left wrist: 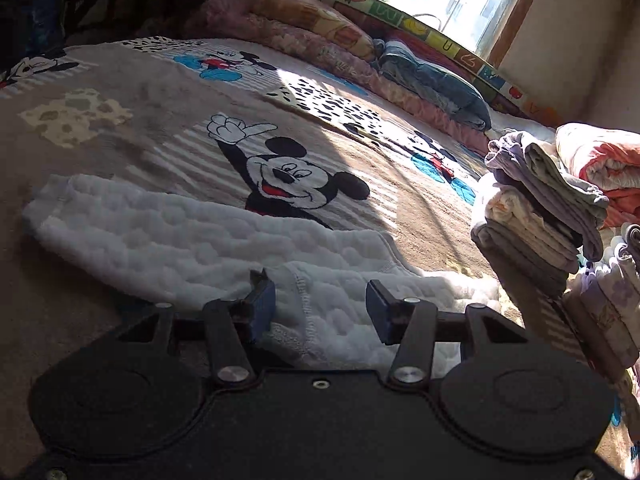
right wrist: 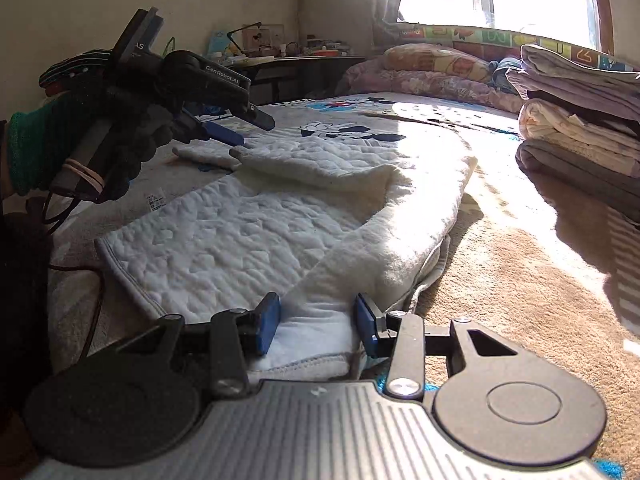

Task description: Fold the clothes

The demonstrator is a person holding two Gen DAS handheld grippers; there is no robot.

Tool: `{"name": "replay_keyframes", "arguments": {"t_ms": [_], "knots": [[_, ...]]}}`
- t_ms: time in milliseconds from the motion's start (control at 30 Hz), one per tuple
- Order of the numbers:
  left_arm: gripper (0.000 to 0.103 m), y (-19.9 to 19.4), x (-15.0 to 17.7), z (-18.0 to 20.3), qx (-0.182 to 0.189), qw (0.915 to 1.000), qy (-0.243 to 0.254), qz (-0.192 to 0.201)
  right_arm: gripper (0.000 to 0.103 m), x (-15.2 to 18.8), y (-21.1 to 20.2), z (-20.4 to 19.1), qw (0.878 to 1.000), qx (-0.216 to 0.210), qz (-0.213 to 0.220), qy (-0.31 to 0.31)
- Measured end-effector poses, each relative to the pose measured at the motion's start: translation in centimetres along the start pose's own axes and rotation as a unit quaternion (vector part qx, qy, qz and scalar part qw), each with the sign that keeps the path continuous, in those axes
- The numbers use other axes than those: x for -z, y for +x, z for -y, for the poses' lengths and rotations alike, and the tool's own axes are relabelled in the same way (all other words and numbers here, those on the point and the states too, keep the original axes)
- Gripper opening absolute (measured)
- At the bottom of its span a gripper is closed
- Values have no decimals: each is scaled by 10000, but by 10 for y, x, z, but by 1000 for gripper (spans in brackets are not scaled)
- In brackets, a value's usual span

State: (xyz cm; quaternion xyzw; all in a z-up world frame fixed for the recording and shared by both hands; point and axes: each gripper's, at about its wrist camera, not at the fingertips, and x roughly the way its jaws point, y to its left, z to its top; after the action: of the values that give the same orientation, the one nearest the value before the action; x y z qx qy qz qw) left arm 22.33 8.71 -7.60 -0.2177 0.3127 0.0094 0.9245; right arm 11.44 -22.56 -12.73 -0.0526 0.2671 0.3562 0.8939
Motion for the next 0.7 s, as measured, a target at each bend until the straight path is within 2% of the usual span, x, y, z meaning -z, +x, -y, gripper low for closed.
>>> {"name": "replay_keyframes", "arguments": {"t_ms": [133,233,333,467,533,600,700], "knots": [[50,7,7,-15,268,9977,-618,-112,43,0,1,-1,10000,50,20,-41],[50,10,13,-4,215,9986,-466,-151,43,0,1,-1,10000,56,36,-39],[11,4,19,8,-57,10000,-47,-18,44,0,2,-1,10000,58,46,-40],[9,-28,22,25,-49,9981,432,446,44,0,1,-1,10000,61,57,-52],[9,-41,27,30,-1,9974,483,531,44,0,2,0,10000,58,59,-52],[9,-41,39,27,-96,9986,357,381,45,0,2,-1,9999,62,61,-64],[9,-15,55,21,-267,9984,455,-196,45,0,1,-2,9999,103,62,-117]]}}
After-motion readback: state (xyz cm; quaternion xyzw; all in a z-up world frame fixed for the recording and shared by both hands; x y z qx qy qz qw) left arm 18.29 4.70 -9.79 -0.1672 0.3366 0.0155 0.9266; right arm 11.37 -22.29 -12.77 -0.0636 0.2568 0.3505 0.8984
